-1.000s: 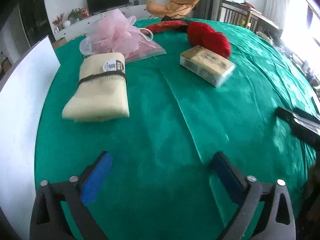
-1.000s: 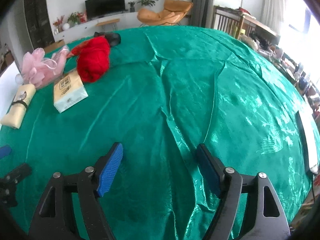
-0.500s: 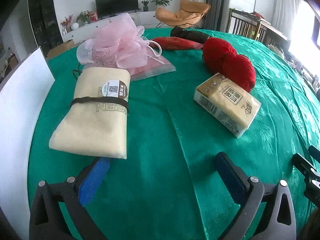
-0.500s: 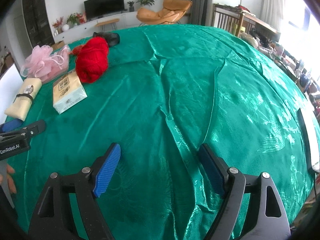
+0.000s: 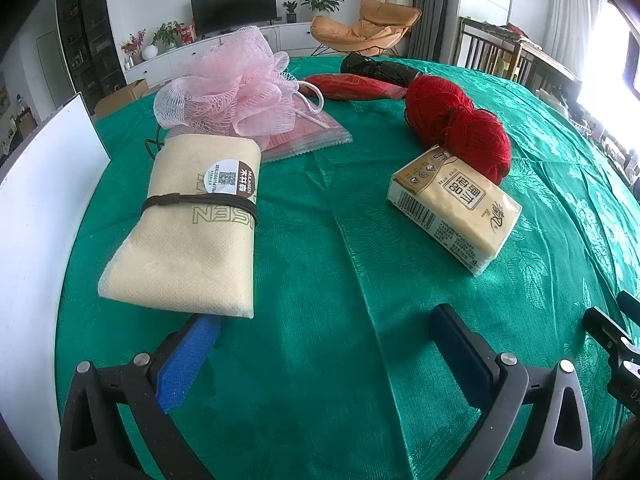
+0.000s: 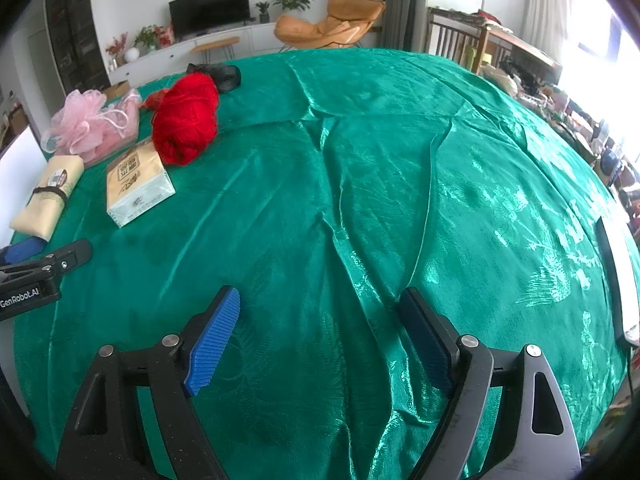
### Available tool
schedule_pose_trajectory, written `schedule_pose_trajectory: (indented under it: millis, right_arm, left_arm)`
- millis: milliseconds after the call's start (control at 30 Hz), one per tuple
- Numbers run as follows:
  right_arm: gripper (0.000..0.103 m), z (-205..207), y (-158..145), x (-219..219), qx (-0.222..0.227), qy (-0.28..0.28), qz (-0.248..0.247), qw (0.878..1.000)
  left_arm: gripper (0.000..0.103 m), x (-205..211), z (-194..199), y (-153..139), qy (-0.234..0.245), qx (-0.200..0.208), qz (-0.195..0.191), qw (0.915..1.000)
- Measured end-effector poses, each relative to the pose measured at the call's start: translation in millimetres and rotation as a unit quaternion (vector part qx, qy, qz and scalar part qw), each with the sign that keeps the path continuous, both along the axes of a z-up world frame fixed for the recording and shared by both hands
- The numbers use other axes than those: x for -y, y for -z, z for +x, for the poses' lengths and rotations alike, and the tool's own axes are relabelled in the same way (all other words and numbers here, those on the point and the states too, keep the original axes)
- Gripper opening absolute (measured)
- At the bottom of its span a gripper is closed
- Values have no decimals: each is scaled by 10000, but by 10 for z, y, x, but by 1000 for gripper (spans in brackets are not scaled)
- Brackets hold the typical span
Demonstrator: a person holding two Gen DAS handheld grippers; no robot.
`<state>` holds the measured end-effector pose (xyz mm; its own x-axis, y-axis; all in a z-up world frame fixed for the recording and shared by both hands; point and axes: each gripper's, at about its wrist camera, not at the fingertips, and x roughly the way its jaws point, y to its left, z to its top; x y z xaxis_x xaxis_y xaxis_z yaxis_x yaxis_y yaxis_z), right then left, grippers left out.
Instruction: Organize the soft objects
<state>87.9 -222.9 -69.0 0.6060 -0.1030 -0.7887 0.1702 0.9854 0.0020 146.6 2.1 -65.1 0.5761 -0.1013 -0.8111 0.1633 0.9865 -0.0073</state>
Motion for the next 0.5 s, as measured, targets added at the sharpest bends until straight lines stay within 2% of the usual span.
schedule_pose_trajectory:
  millis: [500]
  right_arm:
    - [85, -3, 0, -12, -3, -11, 9, 10000]
  left_arm:
    - [103, 1, -2, 2, 0, -1, 0, 10000]
